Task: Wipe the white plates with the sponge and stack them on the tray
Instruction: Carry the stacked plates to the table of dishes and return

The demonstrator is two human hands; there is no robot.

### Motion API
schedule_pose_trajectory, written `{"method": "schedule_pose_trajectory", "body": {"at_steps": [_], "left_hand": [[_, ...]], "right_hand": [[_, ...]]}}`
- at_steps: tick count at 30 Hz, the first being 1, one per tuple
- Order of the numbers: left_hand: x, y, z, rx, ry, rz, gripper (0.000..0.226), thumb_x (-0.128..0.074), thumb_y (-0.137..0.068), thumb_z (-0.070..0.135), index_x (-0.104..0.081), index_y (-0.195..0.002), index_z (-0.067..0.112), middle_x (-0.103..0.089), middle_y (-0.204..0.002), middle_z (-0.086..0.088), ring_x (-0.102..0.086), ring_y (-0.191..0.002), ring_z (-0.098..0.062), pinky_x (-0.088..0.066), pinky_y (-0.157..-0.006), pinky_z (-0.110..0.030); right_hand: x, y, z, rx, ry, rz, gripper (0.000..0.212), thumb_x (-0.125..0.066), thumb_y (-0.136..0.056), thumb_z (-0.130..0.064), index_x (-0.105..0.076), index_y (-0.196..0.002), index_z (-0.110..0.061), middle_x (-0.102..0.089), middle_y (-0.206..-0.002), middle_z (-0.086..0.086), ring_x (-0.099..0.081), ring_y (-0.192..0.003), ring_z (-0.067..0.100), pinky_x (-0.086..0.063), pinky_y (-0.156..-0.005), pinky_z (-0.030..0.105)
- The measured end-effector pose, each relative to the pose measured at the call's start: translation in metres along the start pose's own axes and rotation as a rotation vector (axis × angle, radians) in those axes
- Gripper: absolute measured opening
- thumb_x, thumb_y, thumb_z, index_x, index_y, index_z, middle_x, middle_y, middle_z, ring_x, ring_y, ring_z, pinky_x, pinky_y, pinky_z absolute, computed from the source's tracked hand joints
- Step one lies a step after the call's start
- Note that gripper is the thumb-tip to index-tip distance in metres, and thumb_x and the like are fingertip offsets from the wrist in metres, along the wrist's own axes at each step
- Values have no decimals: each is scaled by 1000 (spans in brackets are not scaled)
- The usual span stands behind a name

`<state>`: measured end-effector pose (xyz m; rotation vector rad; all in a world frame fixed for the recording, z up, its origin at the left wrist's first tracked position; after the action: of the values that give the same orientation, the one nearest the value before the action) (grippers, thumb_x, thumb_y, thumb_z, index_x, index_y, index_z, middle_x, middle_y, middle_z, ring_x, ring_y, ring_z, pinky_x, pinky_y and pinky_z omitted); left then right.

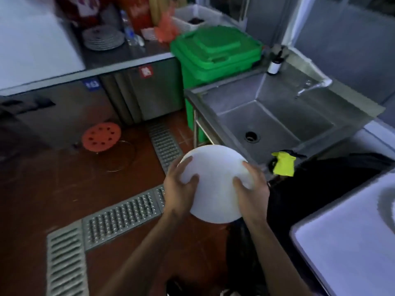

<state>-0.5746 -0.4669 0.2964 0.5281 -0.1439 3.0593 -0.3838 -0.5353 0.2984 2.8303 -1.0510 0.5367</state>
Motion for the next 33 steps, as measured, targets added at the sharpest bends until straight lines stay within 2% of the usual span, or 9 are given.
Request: {"method": "schedule_pose_trajectory", "body": {"at_steps": [4, 9, 13, 16, 19, 23, 25, 30, 33], "left_hand": [[98, -4, -33, 52, 4, 163, 49, -73, -87, 7, -67, -131, 27, -48, -139, 15, -45, -124, -1, -42, -101, -28], [201, 6, -72, 151, 56, 391, 49, -72, -87, 8, -67, -130, 30, -51, -142, 14, -47, -126, -1, -41, -93, -14], [271, 14, -101, 230, 35, 580, 50, -72, -85, 4, -67, -130, 26, -52, -142, 9, -47, -128, -6, -38, -95, -15], [315, 20, -120, 297, 31, 711, 50, -71, -86, 7, -66, -131, 29, -49, -146, 9, -45, -131, -7, -39, -103, -25], [356, 20, -135, 354, 3, 865, 49, -71, -87, 9, -66, -130, 33, -47, -144, 14, -44, -129, -7, -42, -102, -33], [409, 25, -145, 420, -33, 1067, 50, -72, -85, 7, -69, -130, 29, -49, -146, 10, -46, -129, -9, -44, -103, -33], [433, 30, -149, 446, -49, 1155, 51, -72, -84, 7, -68, -131, 29, -50, -146, 8, -47, -129, -9, -43, -105, -32], [483, 55, -152, 496, -66, 1321, 54, -70, -85, 8, -67, -130, 37, -50, -145, 11, -46, -129, -7, -40, -105, -33], [512, 74, -160, 519, -58, 1402, 49, -70, -85, 13, -67, -131, 30, -50, -147, 6, -46, -130, -10, -41, -106, -35]], "right_hand": [[-90, 28, -42, 42, -40, -172, 47, -70, -86, -11, -64, -128, -30, -59, -133, -12, -54, -120, 7, -46, -95, 29], [-194, 63, -90, 135, -27, -404, 44, -69, -87, -11, -65, -130, -21, -57, -132, -10, -52, -123, 11, -46, -103, 36], [-273, 92, -121, 194, -19, -583, 42, -67, -88, -11, -66, -129, -19, -57, -127, -12, -51, -118, 6, -45, -102, 30], [-329, 112, -141, 232, -25, -721, 42, -66, -89, -13, -66, -130, -20, -59, -132, -10, -52, -121, 5, -45, -100, 26], [-388, 129, -161, 278, -47, -854, 43, -65, -88, -11, -65, -131, -19, -59, -135, -8, -53, -122, 7, -47, -101, 29], [-460, 156, -189, 344, -66, -1072, 47, -63, -87, -6, -63, -133, -17, -59, -137, -5, -53, -122, 5, -39, -89, 1], [-491, 173, -204, 379, -86, -1156, 48, -63, -86, -5, -64, -133, -16, -58, -137, -3, -52, -121, 5, -35, -81, -7], [-549, 227, -234, 446, -106, -1332, 47, -64, -87, -9, -63, -133, -16, -55, -140, -2, -50, -121, 8, -33, -73, -10], [-579, 261, -246, 504, -102, -1427, 49, -63, -87, -12, -62, -135, -19, -54, -142, -5, -49, -122, 7, -39, -80, -4]]}}
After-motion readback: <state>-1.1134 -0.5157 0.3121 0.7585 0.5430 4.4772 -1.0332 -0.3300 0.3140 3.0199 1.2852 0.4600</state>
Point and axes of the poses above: each hand's wrist, its own y-axis away from the middle knuckle, its own x-axis out of the back of the hand, z = x × y, the point moved 3 cm from there along -y, towards the middle knuckle
